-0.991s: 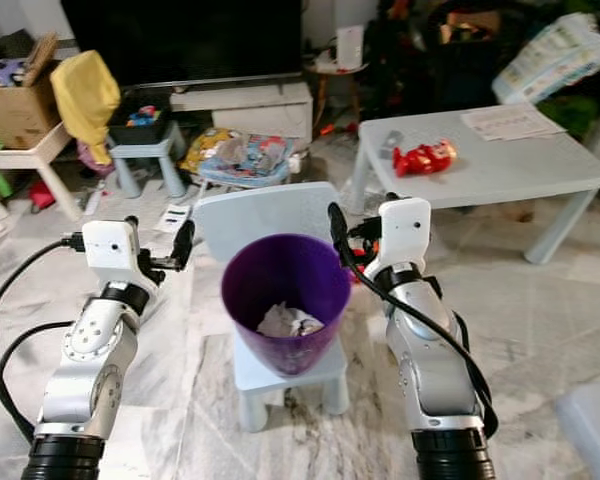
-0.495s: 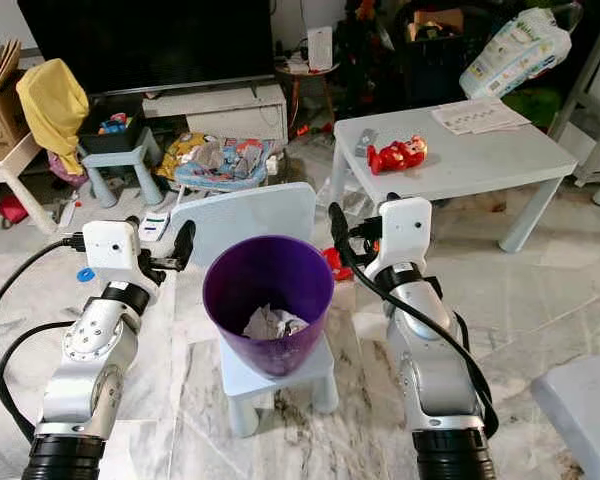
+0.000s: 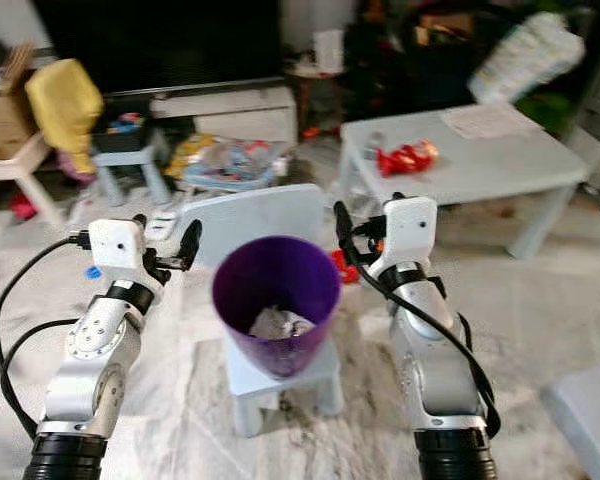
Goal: Picking trash to rubbish bin
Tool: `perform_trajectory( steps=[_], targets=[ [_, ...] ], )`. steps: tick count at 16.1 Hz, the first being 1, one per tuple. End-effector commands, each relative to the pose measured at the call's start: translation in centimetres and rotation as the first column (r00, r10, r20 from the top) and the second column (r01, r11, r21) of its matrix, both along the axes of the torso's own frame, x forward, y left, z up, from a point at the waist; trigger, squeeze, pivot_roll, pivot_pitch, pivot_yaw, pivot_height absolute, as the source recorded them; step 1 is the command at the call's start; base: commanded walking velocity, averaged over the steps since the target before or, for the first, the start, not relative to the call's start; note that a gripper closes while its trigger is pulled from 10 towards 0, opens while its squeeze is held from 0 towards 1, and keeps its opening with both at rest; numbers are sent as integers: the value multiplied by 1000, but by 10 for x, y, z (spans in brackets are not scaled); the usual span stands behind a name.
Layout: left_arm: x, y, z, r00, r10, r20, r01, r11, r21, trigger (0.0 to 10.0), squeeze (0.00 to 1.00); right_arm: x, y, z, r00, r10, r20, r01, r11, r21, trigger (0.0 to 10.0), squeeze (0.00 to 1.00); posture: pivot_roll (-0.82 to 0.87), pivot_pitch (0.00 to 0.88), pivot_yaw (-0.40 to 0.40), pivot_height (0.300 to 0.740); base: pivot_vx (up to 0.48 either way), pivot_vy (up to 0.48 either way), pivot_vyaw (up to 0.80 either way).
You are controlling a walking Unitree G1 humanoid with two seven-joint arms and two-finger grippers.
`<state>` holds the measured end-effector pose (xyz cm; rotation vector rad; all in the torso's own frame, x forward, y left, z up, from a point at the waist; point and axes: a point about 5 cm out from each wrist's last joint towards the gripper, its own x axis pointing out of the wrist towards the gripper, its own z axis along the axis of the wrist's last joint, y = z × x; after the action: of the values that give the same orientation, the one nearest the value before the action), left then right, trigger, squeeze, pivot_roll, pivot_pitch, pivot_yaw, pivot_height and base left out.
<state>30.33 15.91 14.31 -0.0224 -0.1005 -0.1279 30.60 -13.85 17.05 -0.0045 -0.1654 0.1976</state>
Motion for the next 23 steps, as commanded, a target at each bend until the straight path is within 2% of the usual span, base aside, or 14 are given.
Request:
perform_trajectory(
  steps=[1,4,13,17,23],
  targets=[
    [1,2,0,1000,4,-5,-4,1000,-3,10000,0,0,0,7,1000,3,27,-3,1000,4,10000,0,-102,0,33,740,0,0,0],
    [1,2,0,1000,4,-4,-4,1000,-4,10000,0,0,1,6,1000,9,16,-9,1000,1,10000,0,-103,0,32,740,0,0,-210],
    [1,-1,0,1000,-23,0,23,1000,-9,10000,0,1,0,6,1000,5,6,-5,1000,-2,10000,0,-108,0,31,740,0,0,-800],
    [-1,-3,-1,999,-34,-5,34,999,-19,10000,0,1,-1,6,1000,2,4,-2,1000,-2,10000,0,-110,0,31,740,0,-328,-800],
    [0,-1,-1,1000,-22,-6,21,999,-25,10000,0,1,-1,6,1000,2,4,-2,1000,-3,10000,0,-110,0,30,740,0,0,-800]
  ],
)
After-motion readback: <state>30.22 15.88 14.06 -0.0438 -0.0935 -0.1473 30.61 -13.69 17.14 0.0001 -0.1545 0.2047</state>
